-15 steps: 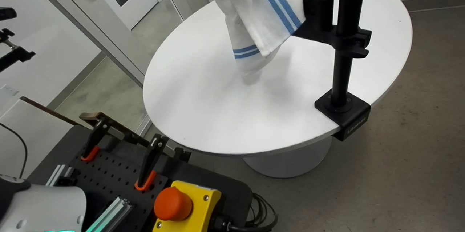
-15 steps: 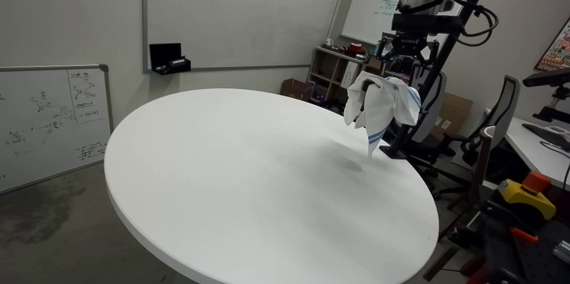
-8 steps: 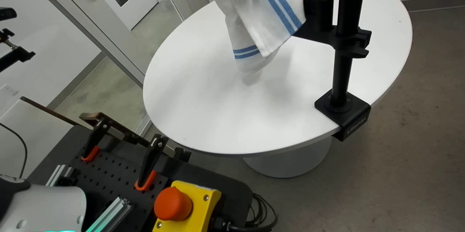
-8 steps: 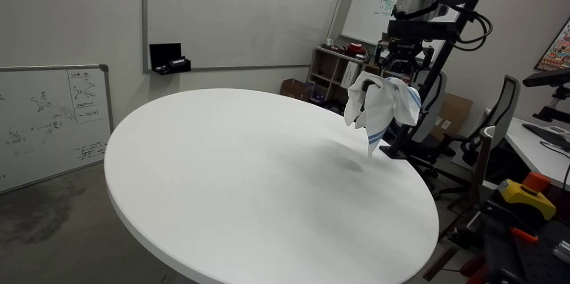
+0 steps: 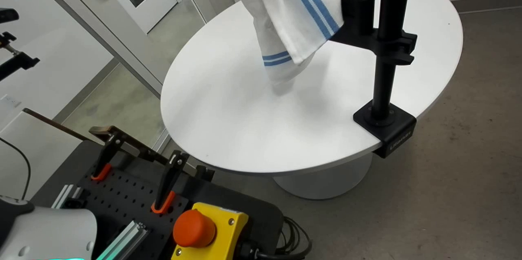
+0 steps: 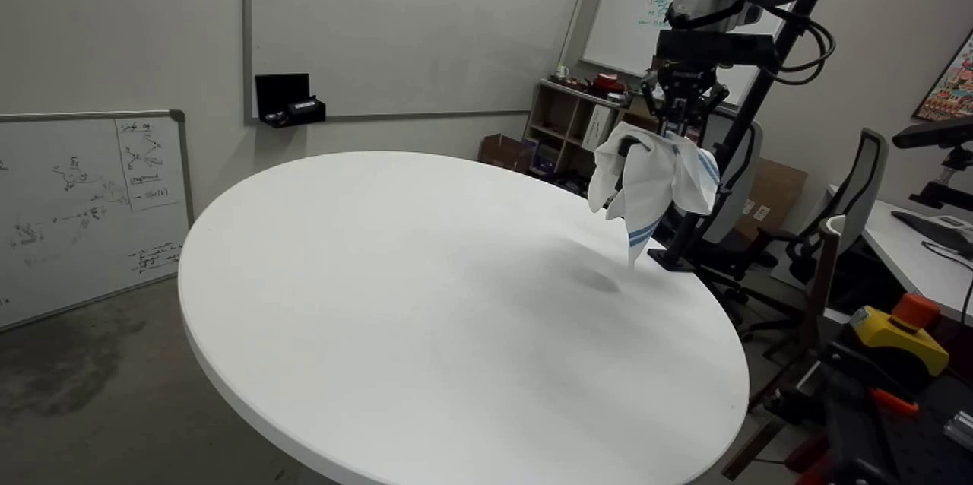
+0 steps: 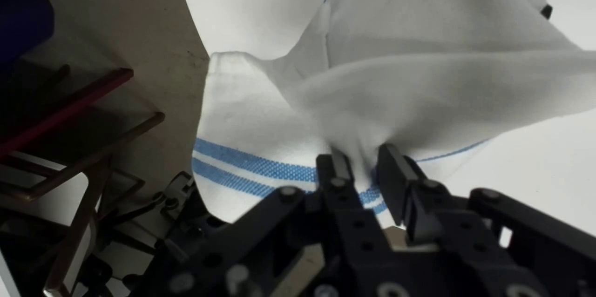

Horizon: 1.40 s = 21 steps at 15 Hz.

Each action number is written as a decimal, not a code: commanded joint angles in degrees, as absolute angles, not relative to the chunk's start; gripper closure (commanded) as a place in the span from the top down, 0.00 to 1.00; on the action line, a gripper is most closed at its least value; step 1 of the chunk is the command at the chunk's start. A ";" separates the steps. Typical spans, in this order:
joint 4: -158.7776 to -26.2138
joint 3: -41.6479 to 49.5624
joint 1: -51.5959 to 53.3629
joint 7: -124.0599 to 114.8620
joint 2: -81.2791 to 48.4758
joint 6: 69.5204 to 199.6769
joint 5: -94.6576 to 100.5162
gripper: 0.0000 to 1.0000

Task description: Remove the white towel from the black stand

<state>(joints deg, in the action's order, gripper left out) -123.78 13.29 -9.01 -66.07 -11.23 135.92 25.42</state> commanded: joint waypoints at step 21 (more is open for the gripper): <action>-125.63 4.12 -3.65 -39.69 16.39 121.72 -5.94 0.00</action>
<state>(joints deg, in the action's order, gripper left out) -122.63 5.26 -4.69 -45.60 11.94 127.82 -1.74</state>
